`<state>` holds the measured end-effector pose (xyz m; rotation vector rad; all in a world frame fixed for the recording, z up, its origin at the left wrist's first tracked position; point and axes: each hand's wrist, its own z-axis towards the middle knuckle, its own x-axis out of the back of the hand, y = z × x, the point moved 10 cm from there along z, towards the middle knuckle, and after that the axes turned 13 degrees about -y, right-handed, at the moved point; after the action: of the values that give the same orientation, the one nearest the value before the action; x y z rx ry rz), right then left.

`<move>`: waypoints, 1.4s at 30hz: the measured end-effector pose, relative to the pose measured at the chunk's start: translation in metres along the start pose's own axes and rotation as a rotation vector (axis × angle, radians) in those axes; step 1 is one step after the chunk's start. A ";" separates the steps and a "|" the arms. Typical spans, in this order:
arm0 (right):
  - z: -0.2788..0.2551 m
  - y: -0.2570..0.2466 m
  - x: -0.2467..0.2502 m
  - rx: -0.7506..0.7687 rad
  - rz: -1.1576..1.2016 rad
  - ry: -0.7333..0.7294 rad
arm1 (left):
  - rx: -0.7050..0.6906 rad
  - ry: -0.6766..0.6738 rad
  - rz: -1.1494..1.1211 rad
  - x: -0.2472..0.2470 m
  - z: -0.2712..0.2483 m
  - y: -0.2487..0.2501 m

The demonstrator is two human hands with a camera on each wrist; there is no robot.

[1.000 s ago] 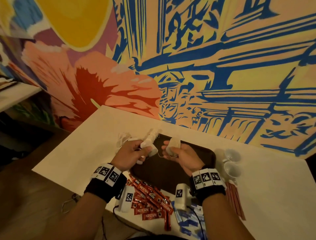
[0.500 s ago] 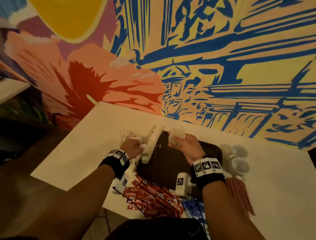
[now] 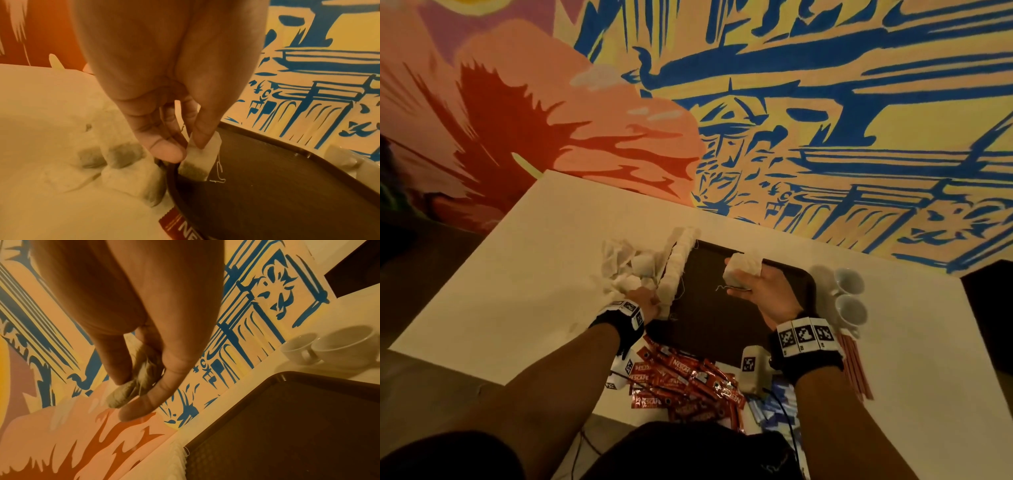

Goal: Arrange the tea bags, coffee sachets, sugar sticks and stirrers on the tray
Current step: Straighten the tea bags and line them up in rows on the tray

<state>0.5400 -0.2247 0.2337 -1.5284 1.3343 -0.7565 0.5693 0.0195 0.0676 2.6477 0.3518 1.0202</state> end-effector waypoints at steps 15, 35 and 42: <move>0.005 0.012 -0.013 -0.046 -0.044 0.007 | -0.030 0.137 0.069 0.020 0.012 0.006; -0.005 0.009 0.019 -0.008 -0.007 -0.041 | -0.412 0.290 -0.541 0.087 -0.097 0.111; -0.021 -0.006 0.032 0.079 0.039 -0.159 | -0.511 0.137 -0.693 0.052 -0.149 0.178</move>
<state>0.5302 -0.2611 0.2427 -1.4646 1.1992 -0.6423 0.5270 -0.1035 0.2660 1.7982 0.8348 0.8938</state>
